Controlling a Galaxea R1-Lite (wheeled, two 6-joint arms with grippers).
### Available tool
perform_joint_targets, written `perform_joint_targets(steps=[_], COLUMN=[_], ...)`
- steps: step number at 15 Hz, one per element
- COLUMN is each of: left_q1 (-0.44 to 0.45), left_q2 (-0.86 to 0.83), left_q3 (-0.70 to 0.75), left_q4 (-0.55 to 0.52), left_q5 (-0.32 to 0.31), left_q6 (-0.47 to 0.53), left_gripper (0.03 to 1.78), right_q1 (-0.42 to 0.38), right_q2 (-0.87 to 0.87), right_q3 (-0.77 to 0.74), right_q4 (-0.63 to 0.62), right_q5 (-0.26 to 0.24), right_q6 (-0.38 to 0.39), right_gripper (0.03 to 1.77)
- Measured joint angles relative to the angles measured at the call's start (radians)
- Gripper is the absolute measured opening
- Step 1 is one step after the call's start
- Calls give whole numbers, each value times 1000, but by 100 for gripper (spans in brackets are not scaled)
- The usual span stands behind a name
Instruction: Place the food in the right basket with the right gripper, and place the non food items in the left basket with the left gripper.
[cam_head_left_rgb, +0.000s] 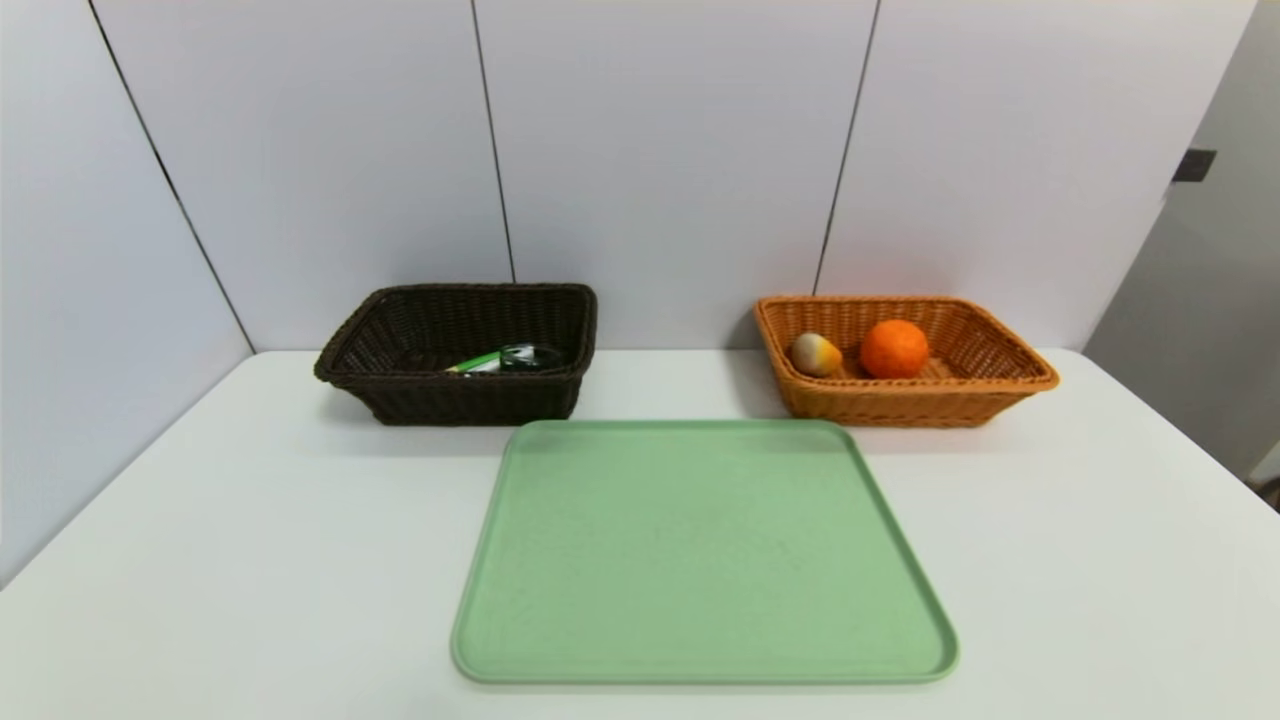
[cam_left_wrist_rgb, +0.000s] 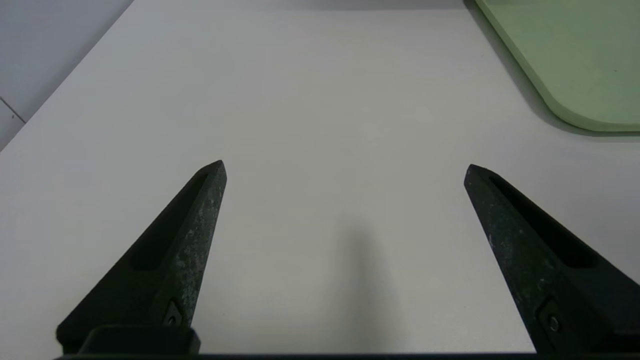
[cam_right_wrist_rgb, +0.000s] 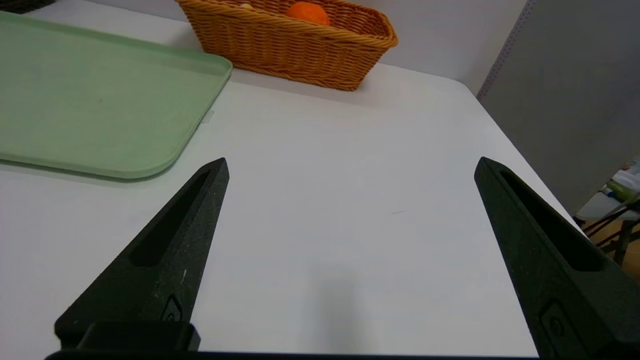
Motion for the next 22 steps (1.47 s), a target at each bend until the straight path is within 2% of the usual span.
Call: perform_joint_targets(steps=[4,7,11,22], left_q1=[0,0,0,0], left_q2=[0,0,0,0], left_q3=[0,0,0,0], left_q4=[0,0,0,0], left_q5=[-1,0,1,1], left_q6=[-1,-1,-21,-22], left_gripper=[169,169,169,169], right_q1=[0,0,0,0], right_q2=[0,0,0,0], right_q3=[0,0,0,0], right_q4=[2,32,63,62], right_q5=[-6,24,25,25], right_q6=[-4,66,155,139], right_gripper=[170,170,170,170])
